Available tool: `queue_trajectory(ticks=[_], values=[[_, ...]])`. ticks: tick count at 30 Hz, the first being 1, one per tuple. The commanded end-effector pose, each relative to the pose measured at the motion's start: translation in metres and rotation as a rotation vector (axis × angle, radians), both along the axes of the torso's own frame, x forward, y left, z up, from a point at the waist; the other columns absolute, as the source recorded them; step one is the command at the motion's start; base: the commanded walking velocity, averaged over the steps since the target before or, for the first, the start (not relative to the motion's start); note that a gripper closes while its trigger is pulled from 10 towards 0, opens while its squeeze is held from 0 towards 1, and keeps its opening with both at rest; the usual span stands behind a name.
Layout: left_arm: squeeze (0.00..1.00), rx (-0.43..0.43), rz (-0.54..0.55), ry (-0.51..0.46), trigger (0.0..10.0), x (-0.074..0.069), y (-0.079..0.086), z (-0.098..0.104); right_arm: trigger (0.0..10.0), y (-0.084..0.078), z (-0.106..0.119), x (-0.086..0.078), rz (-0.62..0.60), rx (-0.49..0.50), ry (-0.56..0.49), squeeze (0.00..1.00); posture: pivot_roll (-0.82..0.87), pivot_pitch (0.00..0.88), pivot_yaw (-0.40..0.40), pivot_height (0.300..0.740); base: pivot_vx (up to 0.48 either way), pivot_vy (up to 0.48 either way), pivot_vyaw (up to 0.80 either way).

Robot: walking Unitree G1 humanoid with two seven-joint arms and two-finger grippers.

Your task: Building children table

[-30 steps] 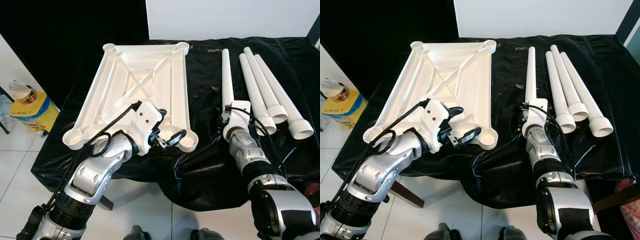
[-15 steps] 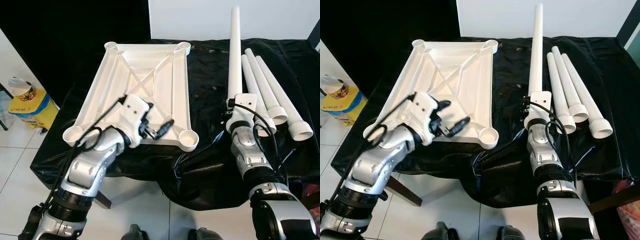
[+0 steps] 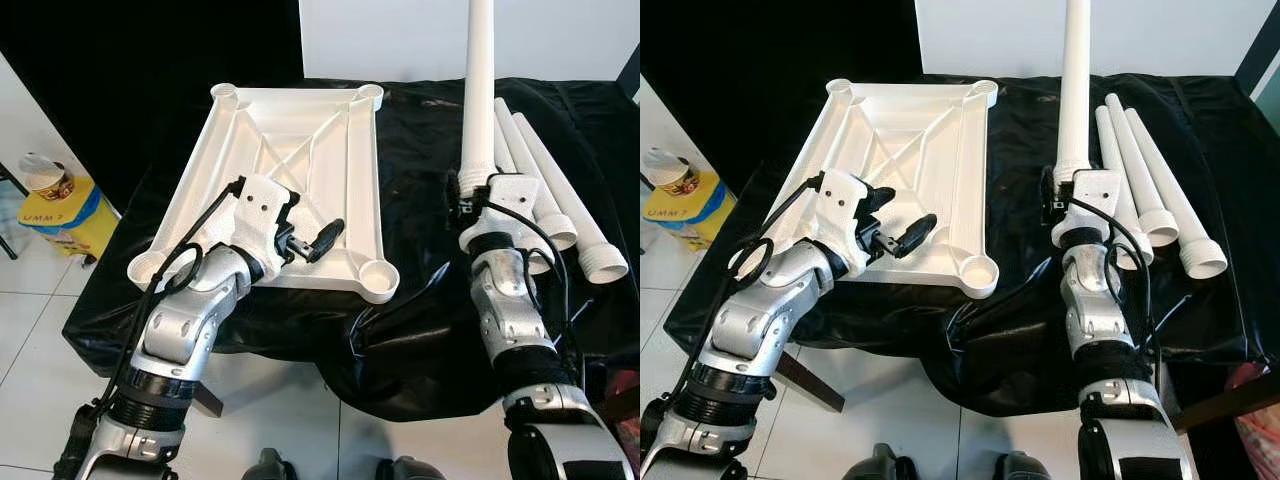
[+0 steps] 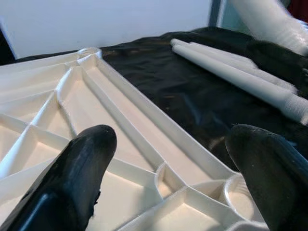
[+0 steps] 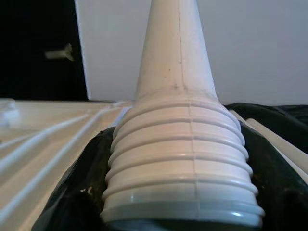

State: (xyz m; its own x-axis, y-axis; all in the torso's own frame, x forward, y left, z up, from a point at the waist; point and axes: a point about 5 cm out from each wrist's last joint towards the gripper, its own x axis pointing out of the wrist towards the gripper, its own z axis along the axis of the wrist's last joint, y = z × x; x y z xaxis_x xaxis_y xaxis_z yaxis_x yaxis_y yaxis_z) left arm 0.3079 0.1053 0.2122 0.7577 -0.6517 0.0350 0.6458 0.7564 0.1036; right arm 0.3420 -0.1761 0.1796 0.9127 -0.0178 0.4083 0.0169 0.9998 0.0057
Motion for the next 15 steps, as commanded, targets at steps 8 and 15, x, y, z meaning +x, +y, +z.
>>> queue_trajectory(ticks=[8, 15], values=[[0.09, -0.065, -0.117, 0.057, 10.0, 0.007, 0.000, 0.005, 10.0, 0.014, 0.017, -0.017, 0.155, -0.001, -0.140, 0.00, -0.02, 0.046, 0.026, 0.740, 0.000, 0.000, 0.00], [1.00, -0.233, -0.346, 0.119, 10.0, 0.003, -0.014, 0.020, 10.0, 0.028, 0.018, -0.030, 0.277, -0.041, -0.172, 0.00, -0.04, 0.034, 0.037, 0.740, 0.000, 0.000, 0.00]])
